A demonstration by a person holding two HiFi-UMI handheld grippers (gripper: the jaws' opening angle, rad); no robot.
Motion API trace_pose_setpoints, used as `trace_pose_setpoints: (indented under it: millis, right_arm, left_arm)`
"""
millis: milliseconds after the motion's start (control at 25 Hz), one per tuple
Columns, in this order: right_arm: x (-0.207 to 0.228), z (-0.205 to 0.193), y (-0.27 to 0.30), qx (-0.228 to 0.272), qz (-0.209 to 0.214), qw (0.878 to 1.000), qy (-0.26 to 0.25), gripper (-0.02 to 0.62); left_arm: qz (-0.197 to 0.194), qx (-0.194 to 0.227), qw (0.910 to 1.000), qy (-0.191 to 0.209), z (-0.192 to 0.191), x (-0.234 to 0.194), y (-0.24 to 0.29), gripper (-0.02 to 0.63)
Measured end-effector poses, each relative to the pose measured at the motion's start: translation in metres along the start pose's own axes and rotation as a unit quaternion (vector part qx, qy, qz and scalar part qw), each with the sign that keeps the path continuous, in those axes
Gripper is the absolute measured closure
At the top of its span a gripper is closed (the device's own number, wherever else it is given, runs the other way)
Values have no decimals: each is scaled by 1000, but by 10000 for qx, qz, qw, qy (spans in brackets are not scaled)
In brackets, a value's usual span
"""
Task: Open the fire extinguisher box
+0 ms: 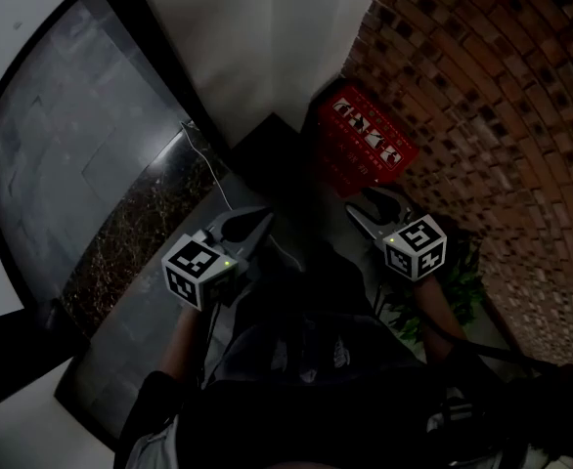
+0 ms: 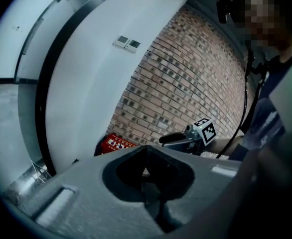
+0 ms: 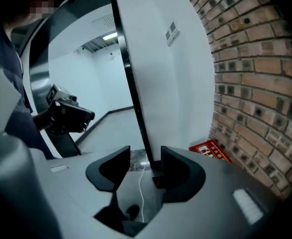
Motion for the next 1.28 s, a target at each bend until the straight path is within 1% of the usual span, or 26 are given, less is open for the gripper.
trace_pose_setpoints:
  millis: [40, 80, 200, 280, 320, 400, 480, 520, 600, 680, 760, 840, 920, 1000, 1080, 1160, 1280]
  right_arm:
    - [8, -3, 1, -62, -136, 9999, -8, 414]
    - [16, -6, 4, -86, -194, 9997, 86, 414]
    - [42, -13, 16, -20, -207, 9976, 658, 414]
    - [62, -24, 29, -73, -325, 9953, 910, 414]
    - [73, -31, 36, -164, -429, 9947, 923, 407]
    - [99, -45, 46, -454, -703, 9937, 752, 397]
    - [128, -55, 54, -702, -984, 9907, 627, 387]
    - [142, -60, 58, -760, -1089, 9888, 676, 385]
    - [166, -67, 66, -789, -1206, 9852, 928, 385]
    - [185, -75, 74, -846, -1236, 9820, 1149, 385]
    - [197, -87, 81, -965, -1239, 9800, 1225, 383]
    - [208, -99, 90, -1168, -1320, 9793, 996, 372]
    - [218, -112, 99, -1510, -1452, 9767, 476, 367]
    - [231, -124, 106, -1852, -1591, 9697, -55, 364]
    - [245, -134, 112, -2164, -1773, 9584, -559, 364]
    - [259, -145, 121, -2479, -1888, 9447, -1024, 364]
    - [275, -164, 137, -2892, -1867, 9263, -1530, 359]
  left_arm:
    - [-48, -77, 9999, 68, 1, -1, 2, 604]
    - [-90, -142, 9998, 101, 2, -2, 5, 604]
    - [-83, -271, 9996, 58, 5, -12, 19, 604]
    - [-7, -319, 9995, 13, 9, -19, 30, 604]
    - [38, -344, 9994, -13, 12, -22, 35, 604]
    - [108, -385, 9992, -80, 18, -25, 49, 604]
    - [93, -442, 9989, -135, 25, -26, 66, 604]
    - [72, -508, 9986, -140, 27, -27, 75, 604]
    - [52, -685, 9976, -104, 30, -32, 95, 604]
    - [23, -806, 9967, -77, 32, -33, 114, 604]
    - [-28, -878, 9961, -112, 32, -32, 132, 604]
    - [-80, -979, 9950, -167, 29, -34, 150, 604]
    - [-170, -1066, 9940, -191, 28, -36, 168, 604]
    - [-275, -1140, 9930, -156, 29, -37, 187, 604]
    - [-350, -1229, 9917, -124, 30, -39, 203, 604]
    - [-413, -1328, 9902, -105, 29, -40, 216, 604]
    - [-496, -1486, 9876, -85, 24, -38, 229, 604]
Point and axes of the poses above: the fingertips, and each gripper's own axes: y forward along the fingers, x to its right, z out of its top, the point moved 4 cm from there along -y, backward along the fingers, and after that the axes turned 4 degrees about y, right-handed, at the moved point
